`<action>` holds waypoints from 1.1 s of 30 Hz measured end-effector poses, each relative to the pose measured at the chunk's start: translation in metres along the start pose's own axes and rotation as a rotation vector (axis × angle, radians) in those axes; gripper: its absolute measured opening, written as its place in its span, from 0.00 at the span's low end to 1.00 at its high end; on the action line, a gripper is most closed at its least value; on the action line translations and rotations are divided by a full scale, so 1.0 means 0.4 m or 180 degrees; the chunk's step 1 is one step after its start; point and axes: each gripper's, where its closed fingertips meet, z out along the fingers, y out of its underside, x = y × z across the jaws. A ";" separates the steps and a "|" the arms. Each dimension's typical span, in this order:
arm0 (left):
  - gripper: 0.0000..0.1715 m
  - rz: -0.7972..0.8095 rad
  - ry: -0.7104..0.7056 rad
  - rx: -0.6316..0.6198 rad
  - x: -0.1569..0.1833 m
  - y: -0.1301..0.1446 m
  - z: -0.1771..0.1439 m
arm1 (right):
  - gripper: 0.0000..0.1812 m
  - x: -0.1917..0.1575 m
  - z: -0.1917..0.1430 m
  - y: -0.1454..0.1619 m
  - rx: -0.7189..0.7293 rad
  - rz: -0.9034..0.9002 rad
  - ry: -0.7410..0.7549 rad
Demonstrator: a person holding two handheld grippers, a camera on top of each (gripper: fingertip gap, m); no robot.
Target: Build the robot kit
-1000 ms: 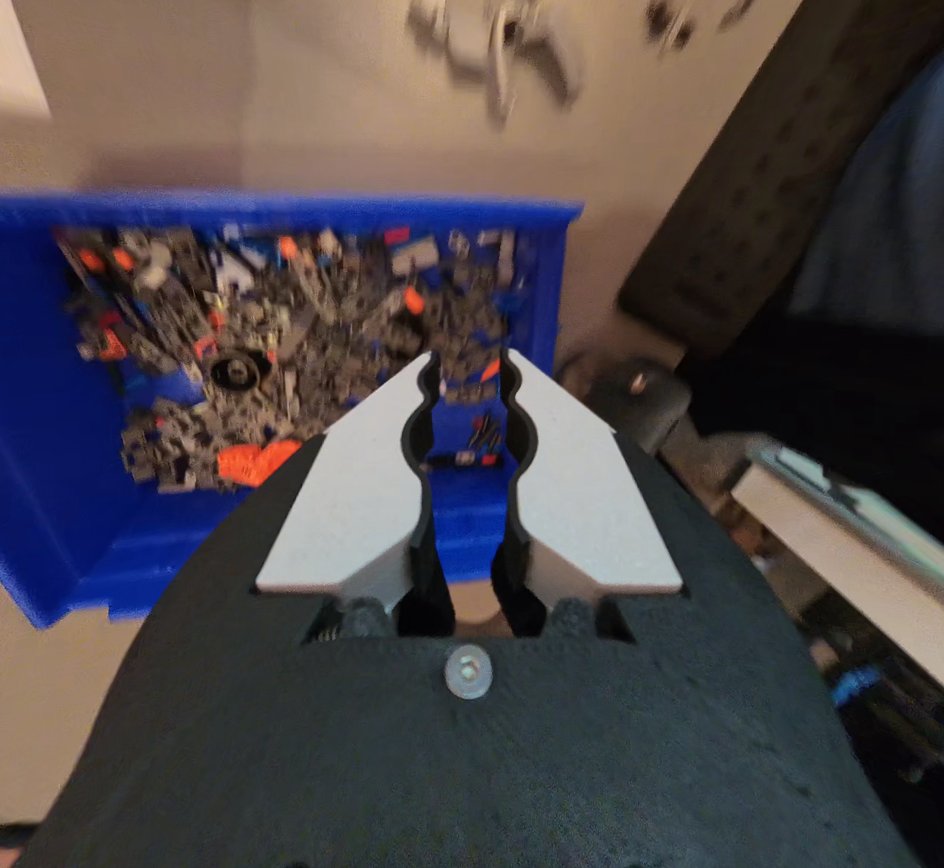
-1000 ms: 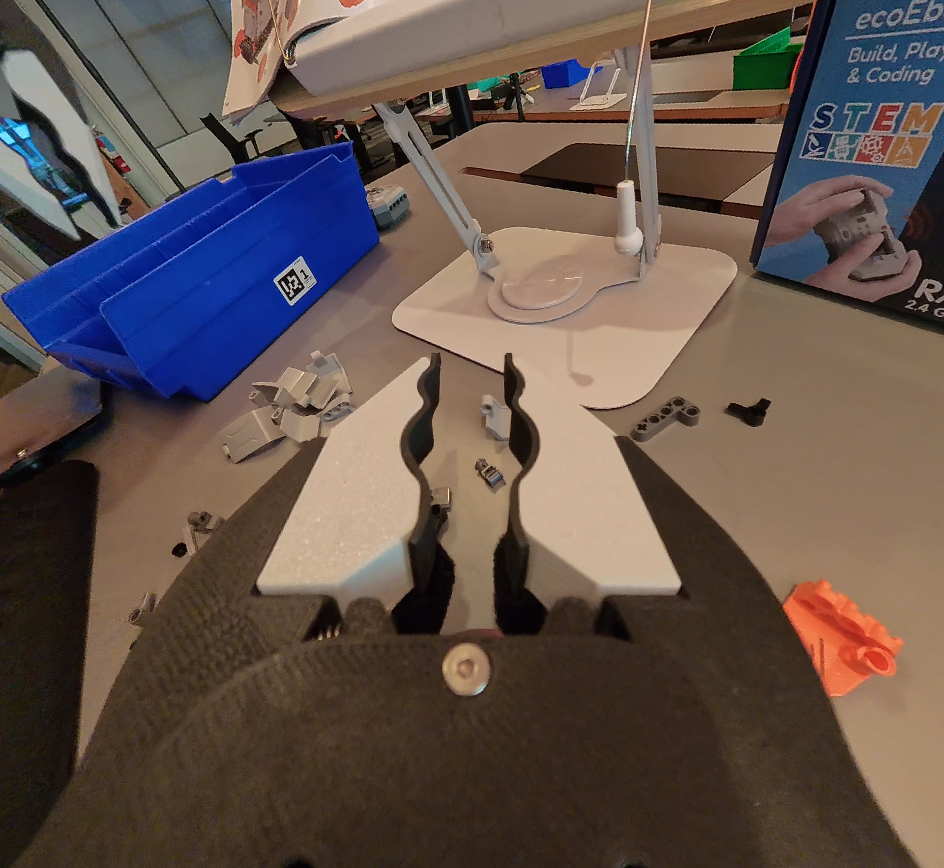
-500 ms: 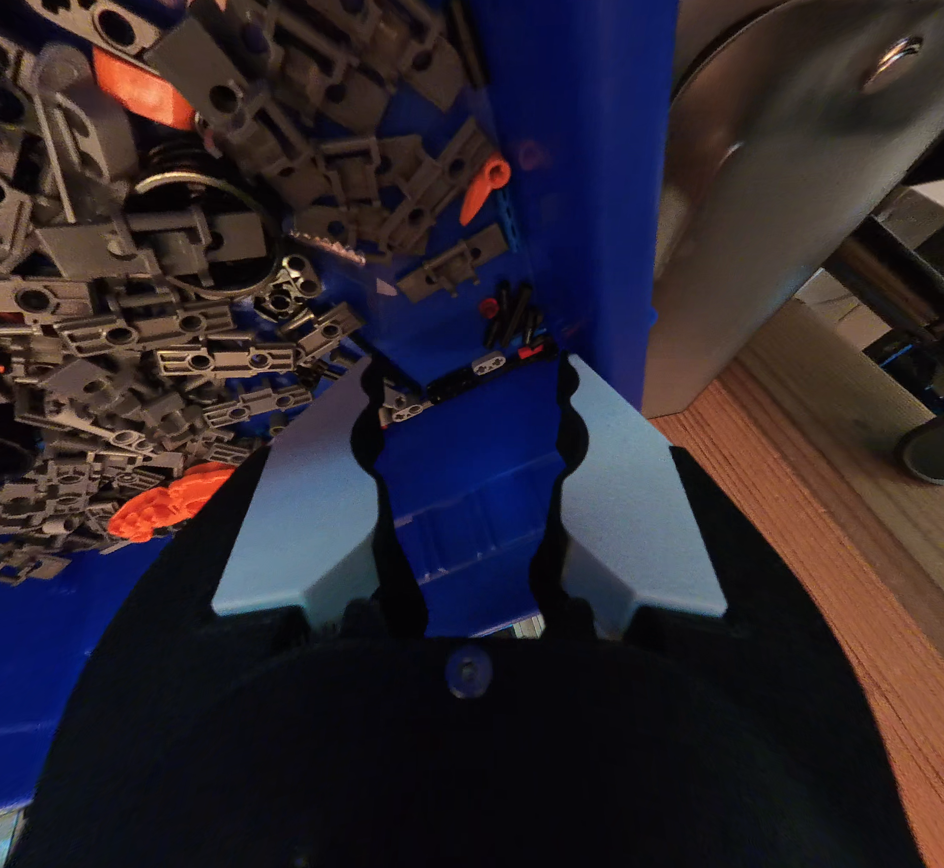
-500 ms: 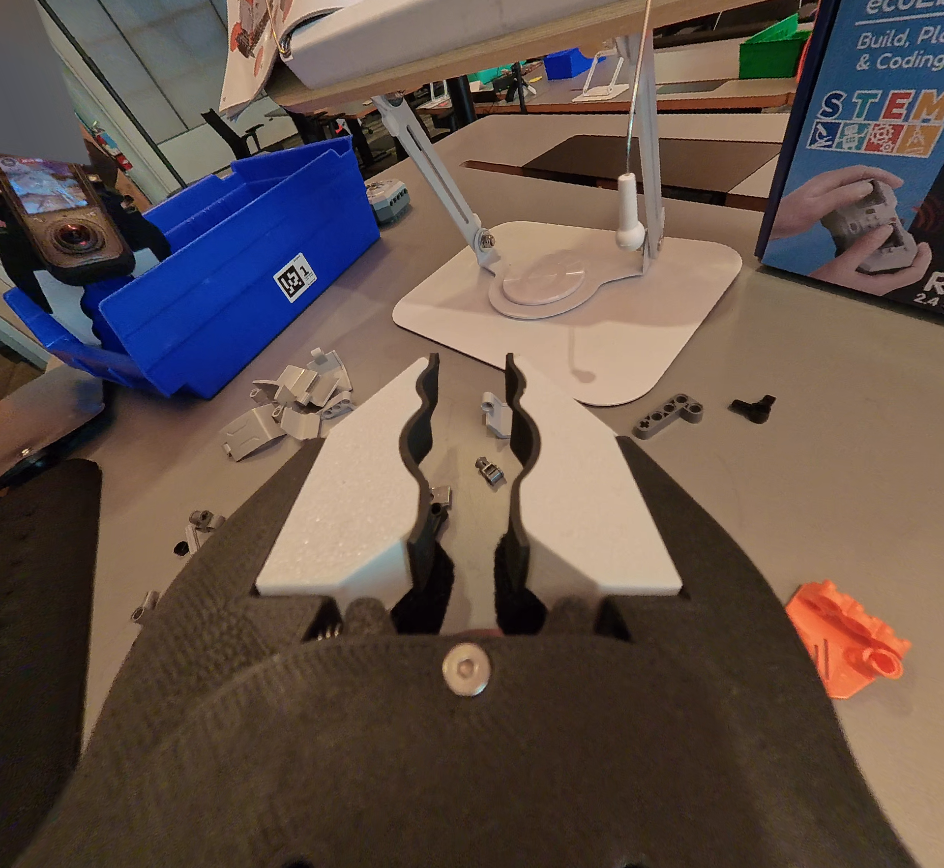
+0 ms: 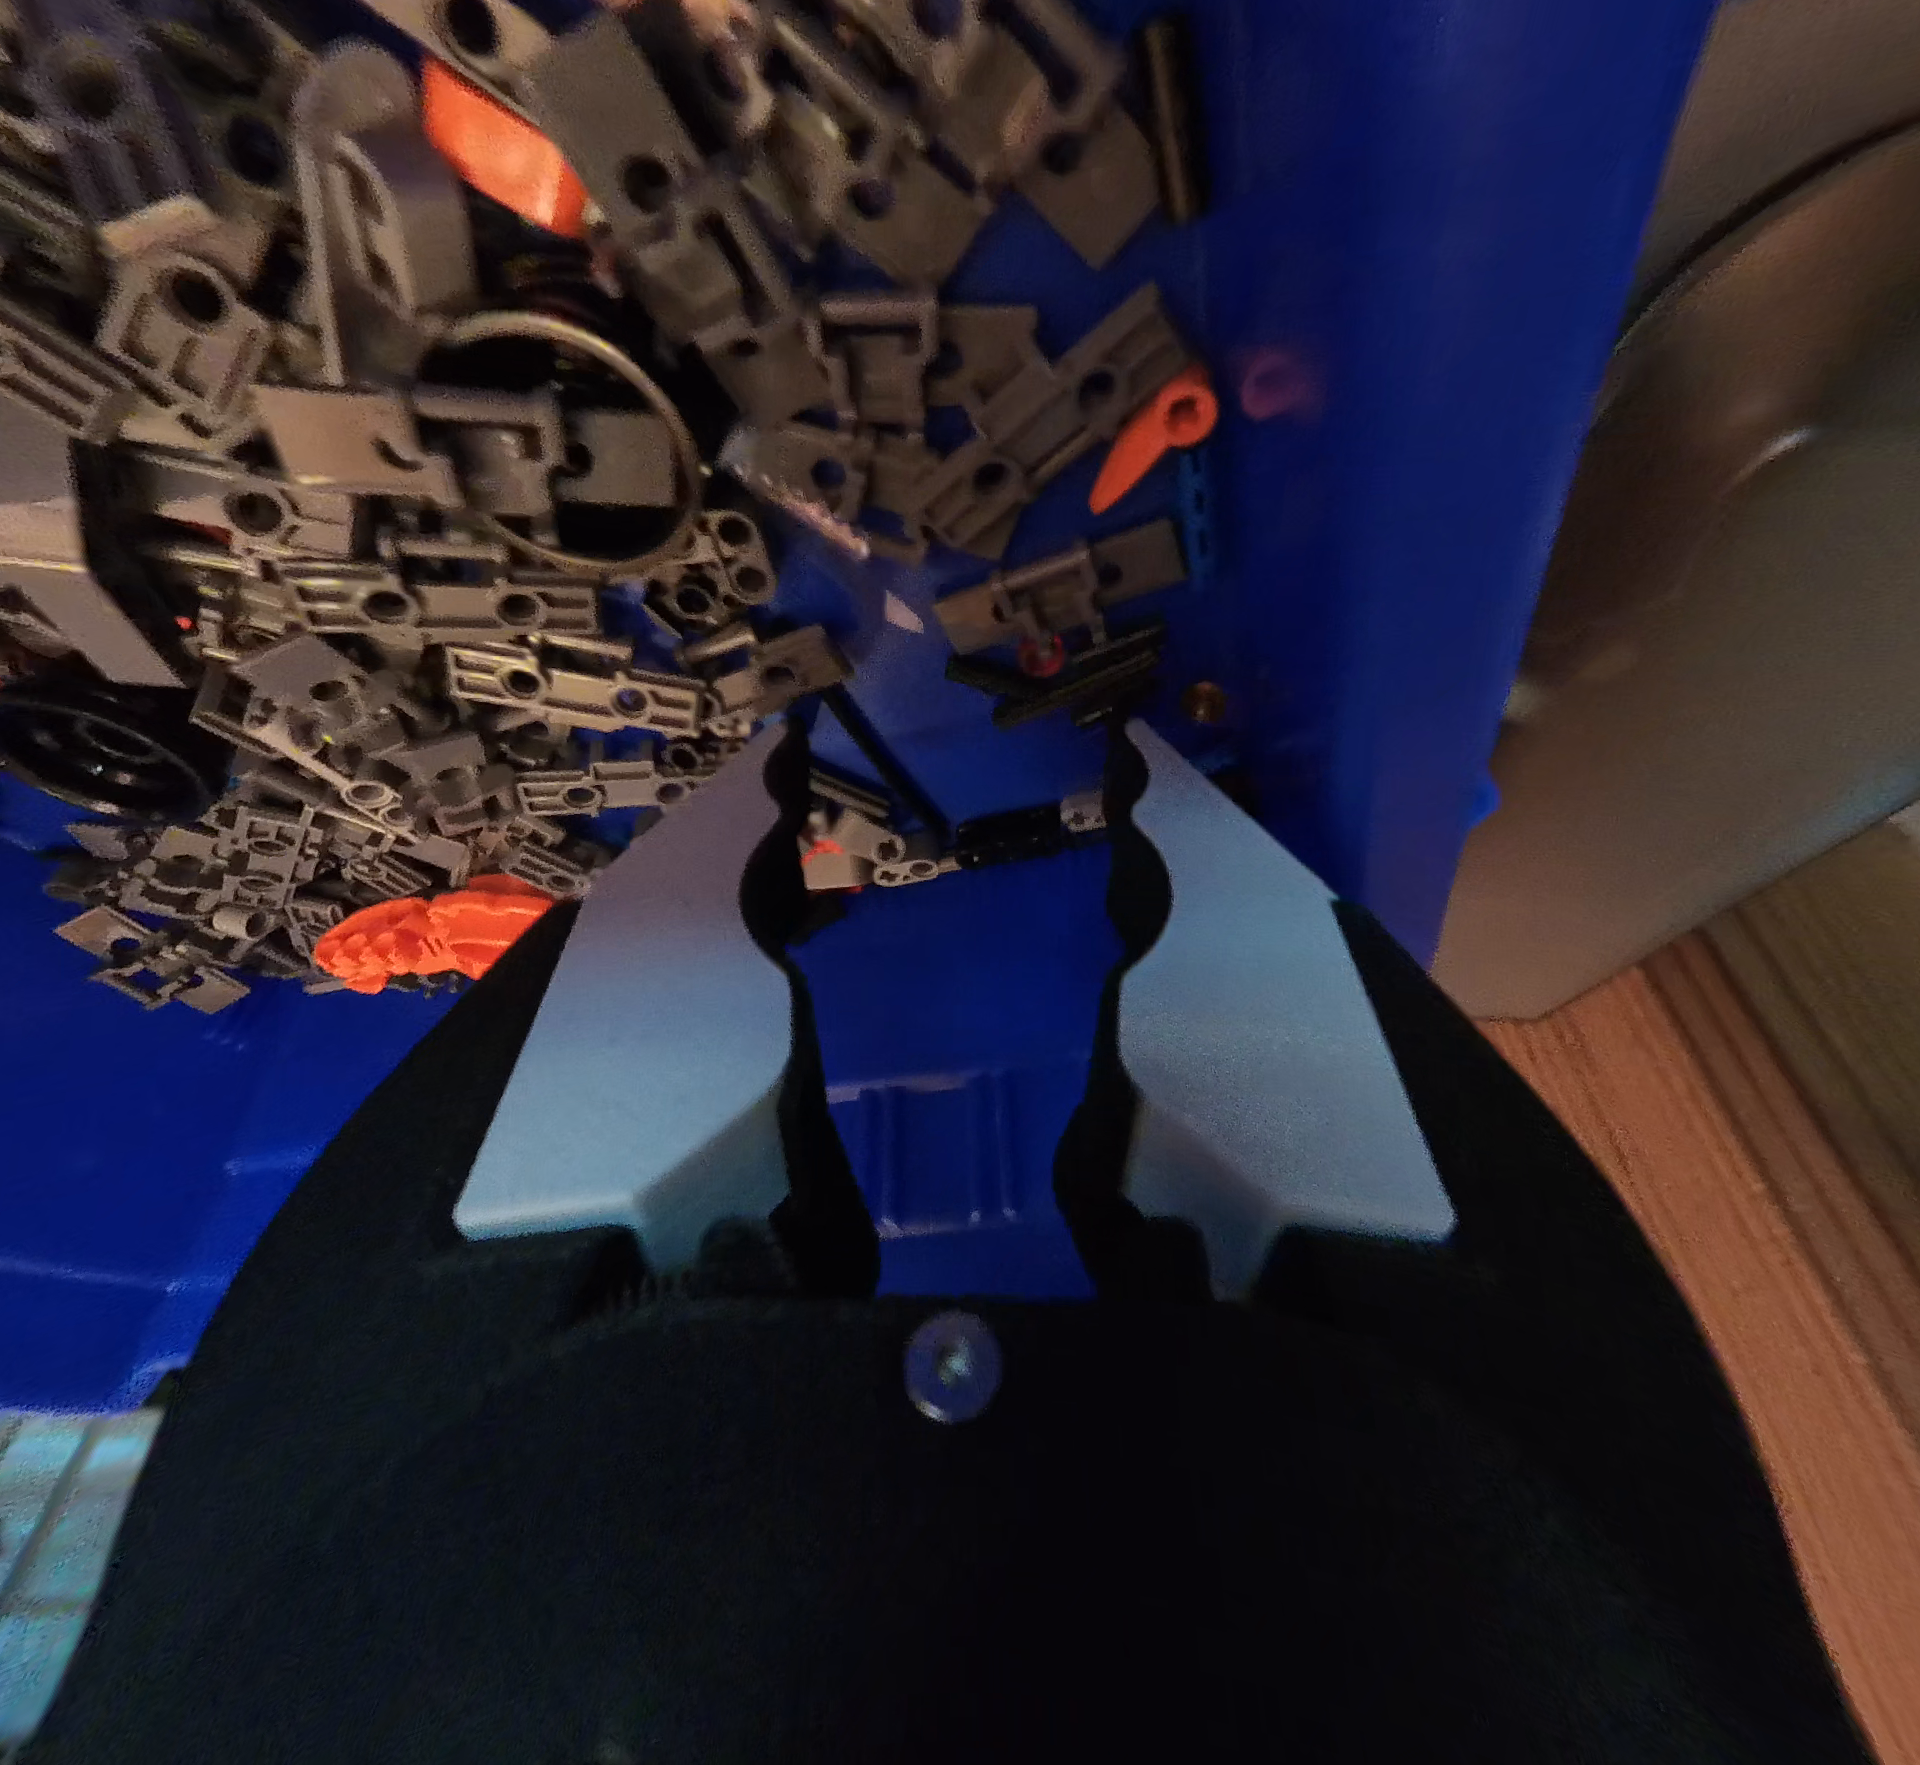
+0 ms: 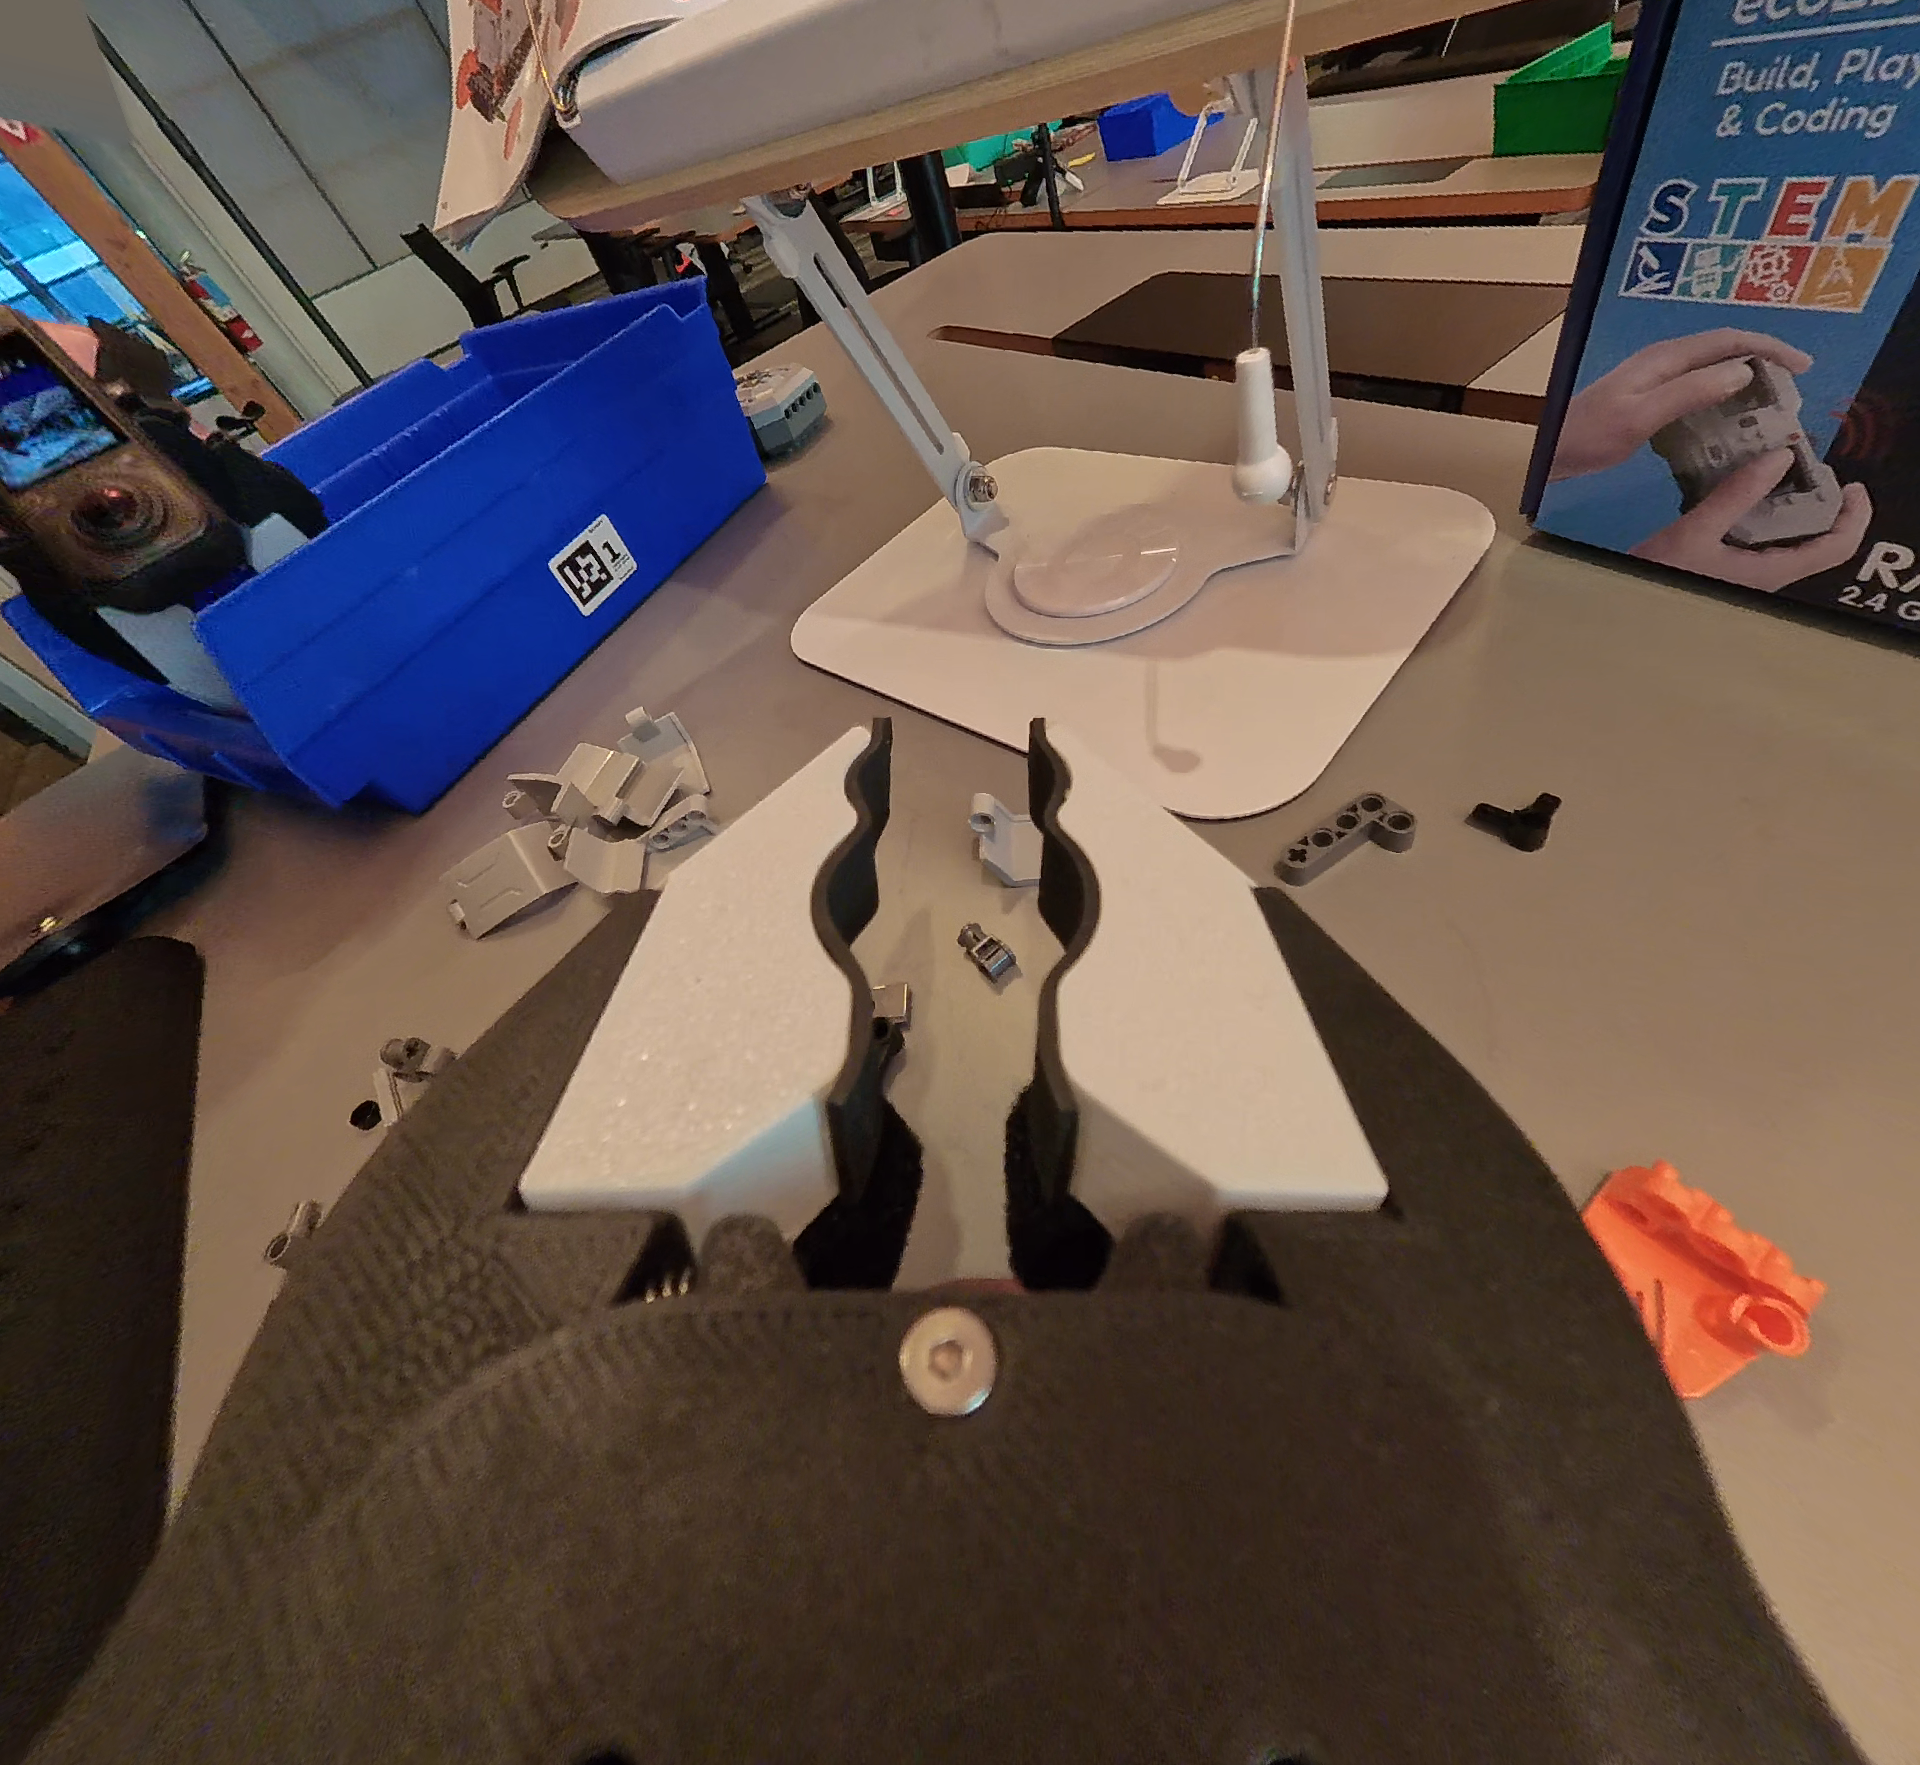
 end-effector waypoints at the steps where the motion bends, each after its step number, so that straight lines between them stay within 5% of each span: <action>1: 0.30 -0.0039 0.0023 0.0095 -0.001 -0.013 -0.005 | 0.13 0.000 0.000 0.000 -0.0001 -0.0007 0.0003; 12: 0.23 -0.0375 -0.0181 0.0723 -0.082 -0.096 -0.050 | 0.13 -0.003 0.000 0.001 -0.0005 0.0009 -0.0008; 25: 0.25 -0.0666 0.0148 0.0842 -0.107 0.012 -0.130 | 0.13 -0.002 0.001 0.002 -0.0011 0.0034 -0.0024; 33: 0.20 -0.0576 0.0965 0.0670 -0.004 0.060 -0.118 | 0.13 -0.007 0.003 0.004 -0.0033 0.0026 -0.0041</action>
